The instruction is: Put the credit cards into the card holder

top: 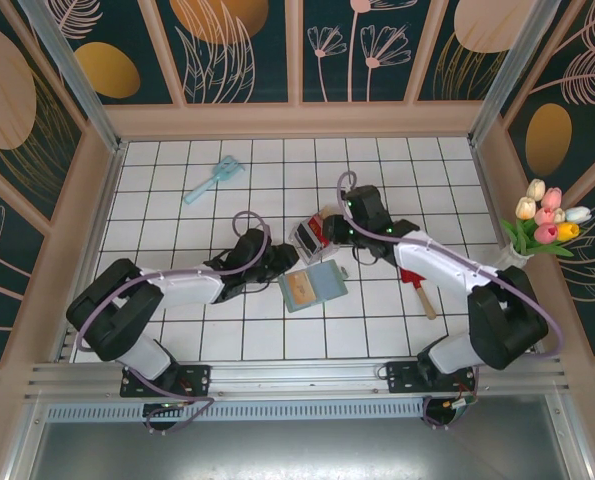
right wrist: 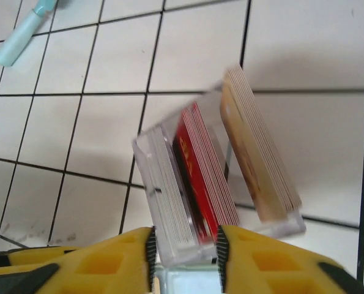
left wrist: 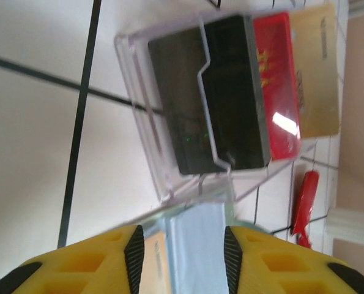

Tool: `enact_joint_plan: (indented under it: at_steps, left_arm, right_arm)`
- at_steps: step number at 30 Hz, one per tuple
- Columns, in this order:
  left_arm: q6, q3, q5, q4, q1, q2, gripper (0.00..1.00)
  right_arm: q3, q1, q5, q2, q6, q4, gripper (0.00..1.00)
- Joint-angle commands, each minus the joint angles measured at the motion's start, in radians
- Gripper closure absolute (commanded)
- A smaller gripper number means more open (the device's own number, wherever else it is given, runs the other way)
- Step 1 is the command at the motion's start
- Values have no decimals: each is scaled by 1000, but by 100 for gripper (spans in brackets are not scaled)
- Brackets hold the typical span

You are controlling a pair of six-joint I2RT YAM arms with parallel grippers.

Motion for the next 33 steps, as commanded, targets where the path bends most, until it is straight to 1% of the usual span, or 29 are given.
enact_joint_plan:
  at_steps: [1,3,5,8,11,15,18,20,25,33]
  left_arm:
    - [-74,19,13,128,40,61,52]
    - [-85,41,50,183,57,104,48]
    - [-78,88,72,180,65,158,46]
    - [-76,139,95,182,71,208,44]
    - [-78,169,90,155,76,236,44]
    - [-93,165,71,144,83,256,46]
    - [-95,165,75,147,87,267,47]
    - [-93,165,80,151,87,274,47]
    - [-93,165,90,158,88,297,48]
    - [-103,145,87,172,89,315,47]
  right_arm:
    - [113,-7,30,96,-140,-125,62]
    - [164,-6,47,143,-176,-158,59]
    - [199,-4,83,178,-196,-178,57]
    - [225,-1,75,205,-239,-180,57]
    - [265,10,91,248,-264,-207,57]
    - [301,40,159,292,-293,-232,57]
    - [325,62,183,321,-315,-247,57]
    - [338,75,231,339,-312,-256,57]
    - [350,99,332,378,-328,-264,56]
    - [368,141,414,438,-373,-285,54]
